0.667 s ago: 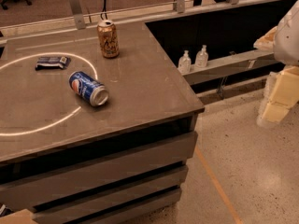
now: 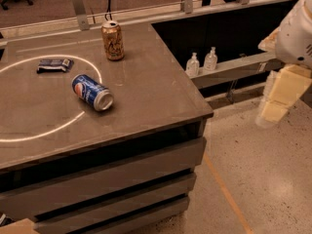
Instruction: Place pepsi can upright
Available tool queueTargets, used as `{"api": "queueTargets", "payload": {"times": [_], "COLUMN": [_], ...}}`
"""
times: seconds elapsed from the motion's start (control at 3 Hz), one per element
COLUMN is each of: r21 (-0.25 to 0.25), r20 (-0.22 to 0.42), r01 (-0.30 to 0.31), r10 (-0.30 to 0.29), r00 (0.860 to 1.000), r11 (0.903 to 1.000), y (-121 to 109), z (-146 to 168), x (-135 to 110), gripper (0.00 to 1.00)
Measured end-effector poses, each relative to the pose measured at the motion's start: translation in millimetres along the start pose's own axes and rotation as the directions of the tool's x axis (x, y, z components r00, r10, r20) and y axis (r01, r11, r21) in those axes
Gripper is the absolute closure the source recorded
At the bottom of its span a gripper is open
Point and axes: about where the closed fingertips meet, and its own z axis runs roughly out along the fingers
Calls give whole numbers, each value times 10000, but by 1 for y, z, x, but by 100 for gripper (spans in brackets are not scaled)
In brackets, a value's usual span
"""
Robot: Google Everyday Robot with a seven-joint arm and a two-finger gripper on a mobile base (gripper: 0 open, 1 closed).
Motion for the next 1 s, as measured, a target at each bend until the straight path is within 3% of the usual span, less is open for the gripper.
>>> {"api": "queueTargets", "payload": {"times": [0.67,1.0], "r21": [-330,-681], "r20": [862,1144], "r01": [-1341,-2326], "r10": [1365,2392], "r00": [9869,9642], "r11": [9904,9702], "y": [-39,-58], "z": [22,29], "x": [-58,-91], "gripper": [0,0]}}
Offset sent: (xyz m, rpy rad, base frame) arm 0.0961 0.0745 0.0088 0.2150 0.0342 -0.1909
